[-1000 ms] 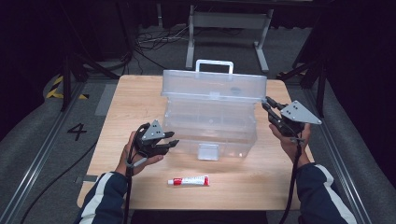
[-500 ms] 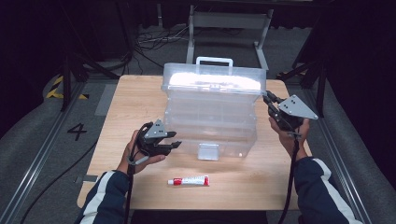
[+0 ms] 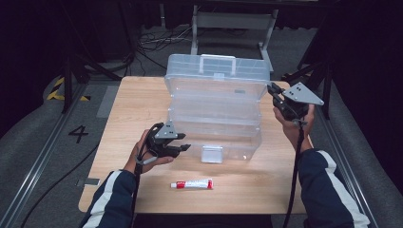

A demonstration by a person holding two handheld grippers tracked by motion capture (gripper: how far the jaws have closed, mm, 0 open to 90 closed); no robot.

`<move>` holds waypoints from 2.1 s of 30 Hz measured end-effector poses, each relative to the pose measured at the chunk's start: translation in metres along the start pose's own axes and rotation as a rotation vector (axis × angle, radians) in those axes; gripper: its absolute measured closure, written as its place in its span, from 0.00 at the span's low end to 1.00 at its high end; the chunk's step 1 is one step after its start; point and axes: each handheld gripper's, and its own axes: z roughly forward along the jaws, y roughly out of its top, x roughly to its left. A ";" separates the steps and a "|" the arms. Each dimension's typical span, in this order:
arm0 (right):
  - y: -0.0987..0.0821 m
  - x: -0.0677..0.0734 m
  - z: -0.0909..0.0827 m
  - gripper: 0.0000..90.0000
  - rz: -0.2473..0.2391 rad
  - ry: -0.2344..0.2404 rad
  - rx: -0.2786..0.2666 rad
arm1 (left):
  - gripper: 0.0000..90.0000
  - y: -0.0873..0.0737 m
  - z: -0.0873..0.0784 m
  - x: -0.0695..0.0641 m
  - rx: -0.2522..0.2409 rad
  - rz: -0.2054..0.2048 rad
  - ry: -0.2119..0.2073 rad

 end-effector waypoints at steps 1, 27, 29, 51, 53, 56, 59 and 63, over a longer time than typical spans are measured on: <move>0.001 -0.002 0.001 0.93 0.005 0.006 0.005 | 0.61 0.001 0.002 0.000 0.007 0.010 -0.002; 0.015 -0.024 0.027 0.93 0.090 0.049 0.049 | 0.77 0.008 0.020 0.003 0.108 0.092 -0.050; 0.016 -0.024 0.028 0.93 0.092 0.050 0.053 | 0.78 0.008 0.020 0.003 0.109 0.090 -0.054; 0.018 -0.024 0.033 0.94 0.096 0.048 0.062 | 0.82 0.009 0.021 0.004 0.116 0.116 -0.074; 0.019 -0.023 0.033 0.94 0.092 0.046 0.067 | 0.82 0.009 0.021 0.004 0.116 0.113 -0.072; 0.019 -0.024 0.033 0.94 0.091 0.046 0.071 | 0.82 0.009 0.021 0.005 0.113 0.116 -0.075; 0.020 -0.025 0.034 0.94 0.093 0.049 0.074 | 0.82 0.009 0.022 0.005 0.111 0.111 -0.083; 0.021 -0.025 0.037 0.94 0.095 0.043 0.080 | 0.83 0.010 0.023 0.005 0.113 0.123 -0.081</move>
